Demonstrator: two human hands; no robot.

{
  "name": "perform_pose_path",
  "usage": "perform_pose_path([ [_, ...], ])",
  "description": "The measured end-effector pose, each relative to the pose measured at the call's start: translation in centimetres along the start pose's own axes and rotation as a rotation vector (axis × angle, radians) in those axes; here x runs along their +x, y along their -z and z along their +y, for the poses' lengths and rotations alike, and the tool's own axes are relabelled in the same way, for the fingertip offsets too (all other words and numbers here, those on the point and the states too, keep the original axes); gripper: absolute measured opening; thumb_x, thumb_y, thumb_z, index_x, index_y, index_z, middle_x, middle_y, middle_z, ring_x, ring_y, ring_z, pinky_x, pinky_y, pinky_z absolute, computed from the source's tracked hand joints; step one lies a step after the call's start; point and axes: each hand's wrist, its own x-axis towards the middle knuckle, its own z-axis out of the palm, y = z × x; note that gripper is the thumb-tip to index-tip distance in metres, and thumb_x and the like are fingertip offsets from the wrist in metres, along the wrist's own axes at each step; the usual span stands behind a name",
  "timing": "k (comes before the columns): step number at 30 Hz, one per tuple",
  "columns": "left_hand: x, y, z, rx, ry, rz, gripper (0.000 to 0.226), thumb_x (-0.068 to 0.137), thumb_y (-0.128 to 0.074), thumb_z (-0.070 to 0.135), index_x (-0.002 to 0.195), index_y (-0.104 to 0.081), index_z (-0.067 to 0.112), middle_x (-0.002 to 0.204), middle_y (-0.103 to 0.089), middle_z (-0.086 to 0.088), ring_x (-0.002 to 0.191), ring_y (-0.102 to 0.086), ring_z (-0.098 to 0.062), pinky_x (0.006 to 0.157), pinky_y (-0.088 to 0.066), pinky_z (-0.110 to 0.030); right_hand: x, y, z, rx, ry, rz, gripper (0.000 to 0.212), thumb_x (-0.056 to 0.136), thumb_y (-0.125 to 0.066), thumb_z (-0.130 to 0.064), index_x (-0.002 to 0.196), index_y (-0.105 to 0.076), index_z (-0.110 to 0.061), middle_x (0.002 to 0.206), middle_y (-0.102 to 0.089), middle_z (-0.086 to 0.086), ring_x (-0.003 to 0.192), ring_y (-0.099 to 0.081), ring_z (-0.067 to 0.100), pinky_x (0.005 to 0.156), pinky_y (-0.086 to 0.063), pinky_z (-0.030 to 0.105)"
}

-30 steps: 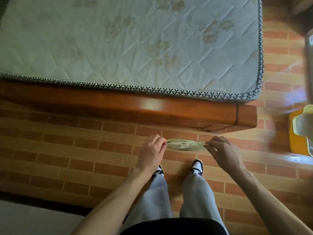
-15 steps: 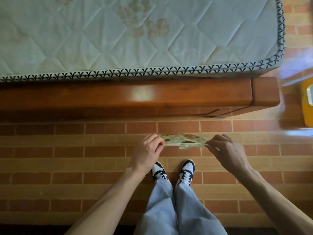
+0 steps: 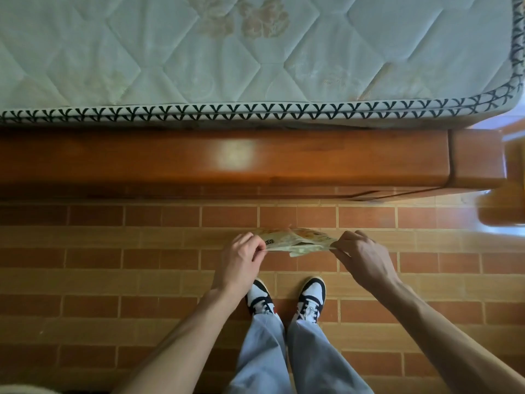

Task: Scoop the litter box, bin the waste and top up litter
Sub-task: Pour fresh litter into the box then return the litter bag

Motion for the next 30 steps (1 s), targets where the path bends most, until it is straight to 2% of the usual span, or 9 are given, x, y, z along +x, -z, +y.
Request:
perform_pose_path([
  [8,3.0,-2.3,-2.2,0.015,0.014,0.056,0.016,0.087,-0.081,0.008,0.085,-0.067,0.016,0.085,-0.066,0.007,0.078,-0.062,-0.012,0.061,-0.054,-0.030,3.2,-2.3,1.1,-0.009,0.014,-0.001,0.014,0.092,-0.072,-0.031,0.091,-0.080,-0.020,0.086,-0.070,-0.005,0.077,-0.060,0.015,0.046,-0.045,0.026],
  [13,5.4,-2.2,-3.1,0.049,0.035,0.108,0.016,0.085,-0.081,0.006,0.083,-0.067,0.014,0.083,-0.067,0.004,0.077,-0.062,-0.015,0.063,-0.055,-0.035,5.3,-2.4,0.6,-0.025,0.050,0.023,0.013,0.091,-0.073,-0.028,0.090,-0.080,-0.016,0.086,-0.071,-0.001,0.077,-0.060,0.017,0.050,-0.041,0.025],
  [15,6.3,-1.7,-3.4,0.077,0.033,0.107,0.016,0.086,-0.081,0.008,0.083,-0.067,0.015,0.084,-0.067,0.004,0.077,-0.061,-0.015,0.063,-0.055,-0.036,6.2,-2.2,0.4,-0.028,0.056,0.033,0.014,0.093,-0.072,-0.027,0.092,-0.080,-0.016,0.089,-0.072,-0.001,0.079,-0.062,0.018,0.051,-0.046,0.026],
  [18,7.3,-1.2,-3.9,0.124,0.037,0.107,0.015,0.088,-0.080,0.013,0.084,-0.066,0.018,0.085,-0.067,0.006,0.076,-0.059,-0.013,0.059,-0.050,-0.030,7.8,-2.1,0.3,-0.043,0.055,0.039,0.016,0.096,-0.068,-0.029,0.094,-0.079,-0.018,0.093,-0.071,-0.002,0.083,-0.063,0.020,0.055,-0.052,0.031],
  [22,8.4,-1.1,-3.9,0.134,0.091,0.112,0.012,0.090,-0.079,0.016,0.085,-0.068,0.018,0.087,-0.068,0.006,0.074,-0.057,-0.012,0.055,-0.035,-0.021,9.6,-1.9,0.1,-0.065,0.056,0.084,0.015,0.095,-0.069,-0.026,0.092,-0.078,-0.014,0.095,-0.072,0.003,0.086,-0.065,0.024,0.057,-0.045,0.028],
  [25,8.8,-1.2,-4.0,0.142,0.117,0.128,0.010,0.093,-0.075,0.017,0.087,-0.069,0.018,0.089,-0.068,0.006,0.074,-0.055,-0.011,0.055,-0.029,-0.014,10.5,-1.8,0.0,-0.072,0.024,0.134,0.010,0.092,-0.072,-0.021,0.092,-0.078,-0.013,0.094,-0.072,0.006,0.084,-0.067,0.030,0.065,-0.047,0.032],
  [28,9.3,-1.3,-4.3,0.144,0.128,0.169,0.006,0.097,-0.072,0.016,0.091,-0.070,0.017,0.092,-0.069,0.005,0.074,-0.060,-0.013,0.055,-0.039,-0.021,11.0,-2.5,-0.3,-0.105,0.007,0.139,0.008,0.092,-0.071,-0.020,0.091,-0.077,-0.015,0.094,-0.072,0.008,0.084,-0.066,0.032,0.074,-0.050,0.037],
  [30,9.8,-1.5,-4.3,0.155,0.134,0.209,0.004,0.096,-0.073,0.014,0.093,-0.072,0.016,0.093,-0.071,0.002,0.079,-0.063,-0.018,0.062,-0.048,-0.029,10.9,-3.0,-0.4,-0.116,-0.014,0.133,0.008,0.093,-0.068,-0.017,0.096,-0.076,-0.015,0.097,-0.071,0.006,0.088,-0.064,0.031,0.077,-0.051,0.039],
])
